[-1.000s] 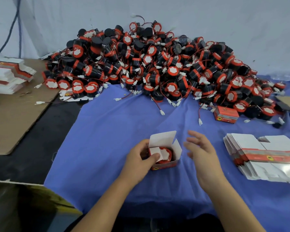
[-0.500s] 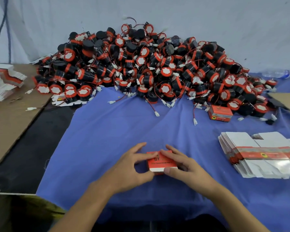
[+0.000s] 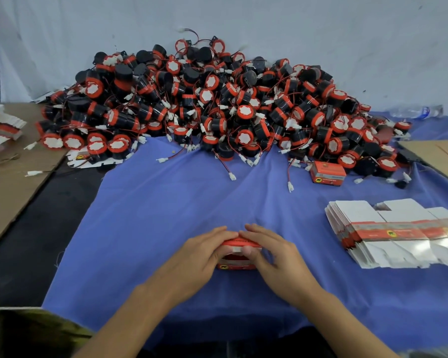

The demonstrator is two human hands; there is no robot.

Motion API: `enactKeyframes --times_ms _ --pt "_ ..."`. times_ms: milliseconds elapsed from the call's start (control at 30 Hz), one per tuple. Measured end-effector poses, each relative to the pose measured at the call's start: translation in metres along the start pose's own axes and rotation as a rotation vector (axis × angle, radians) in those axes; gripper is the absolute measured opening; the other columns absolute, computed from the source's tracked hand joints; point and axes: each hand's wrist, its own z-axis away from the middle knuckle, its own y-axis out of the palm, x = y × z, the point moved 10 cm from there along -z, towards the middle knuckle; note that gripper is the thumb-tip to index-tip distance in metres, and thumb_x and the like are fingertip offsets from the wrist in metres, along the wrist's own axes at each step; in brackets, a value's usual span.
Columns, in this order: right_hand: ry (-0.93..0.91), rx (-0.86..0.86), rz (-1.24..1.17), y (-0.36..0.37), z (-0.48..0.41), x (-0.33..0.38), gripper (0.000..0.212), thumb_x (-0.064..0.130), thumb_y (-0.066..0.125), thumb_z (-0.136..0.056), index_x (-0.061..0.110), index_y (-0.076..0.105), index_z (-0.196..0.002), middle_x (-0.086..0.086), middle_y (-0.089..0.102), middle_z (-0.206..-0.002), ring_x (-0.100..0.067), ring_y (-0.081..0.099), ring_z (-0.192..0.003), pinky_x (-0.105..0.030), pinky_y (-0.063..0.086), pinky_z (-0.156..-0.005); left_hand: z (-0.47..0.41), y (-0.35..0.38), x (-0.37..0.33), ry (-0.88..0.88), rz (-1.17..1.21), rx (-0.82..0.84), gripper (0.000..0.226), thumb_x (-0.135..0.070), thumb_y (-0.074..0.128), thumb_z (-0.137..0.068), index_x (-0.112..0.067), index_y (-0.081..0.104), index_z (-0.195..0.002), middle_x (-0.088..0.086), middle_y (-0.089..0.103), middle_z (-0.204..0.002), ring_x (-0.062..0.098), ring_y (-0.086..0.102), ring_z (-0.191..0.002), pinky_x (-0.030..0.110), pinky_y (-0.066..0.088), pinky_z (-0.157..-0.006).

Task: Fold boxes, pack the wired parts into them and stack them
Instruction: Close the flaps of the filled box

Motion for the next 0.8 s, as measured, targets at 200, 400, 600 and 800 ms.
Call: enactKeyframes --times_ms 200,400,600,800 --pt "-0.083 0.022 0.051 0.005 0.004 0.012 0.042 0.033 0.057 -0.101 0.030 0.056 -0.143 0.017 0.047 -0.150 0.005 0.030 -0.145 -0.014 0.026 -0.117 0.007 0.009 0.000 0.036 -0.113 -0.021 0.043 -0.025 0.043 -0.107 -0.029 0.045 -0.149 -0.021 0.029 -0.154 -0.003 0.020 -0.148 0.018 0.023 -0.120" --pt "-0.151 0.115 0.223 0.013 0.012 0.012 0.046 0.033 0.042 -0.106 0.027 0.043 -0.151 0.014 0.029 -0.161 0.000 0.013 -0.152 -0.017 0.018 -0.121 0.018 0.008 -0.026 0.189 -0.311 -0.113 0.044 -0.005 0.056 -0.099 -0.006 0.054 -0.143 0.003 0.049 -0.151 0.020 0.034 -0.146 0.032 0.035 -0.117" --pt "-0.262 -0.004 0.511 0.010 0.023 0.024 0.051 0.038 0.047 -0.105 0.022 0.041 -0.153 0.004 0.033 -0.162 -0.013 0.022 -0.152 -0.027 0.031 -0.119 0.029 0.016 -0.034 0.268 -0.555 -0.121 0.047 -0.021 0.049 -0.101 -0.005 0.050 -0.145 0.007 0.047 -0.153 0.021 0.036 -0.147 0.033 0.042 -0.113" --pt "-0.142 -0.021 0.475 0.014 0.027 0.025 0.053 0.025 0.060 -0.101 0.028 0.045 -0.151 0.001 0.030 -0.163 -0.024 0.051 -0.137 -0.034 0.055 -0.094 0.027 0.016 -0.020 0.111 -0.293 -0.168 0.045 -0.026 0.049 -0.105 -0.019 0.046 -0.149 -0.003 0.031 -0.161 0.010 0.033 -0.146 0.021 0.040 -0.111"
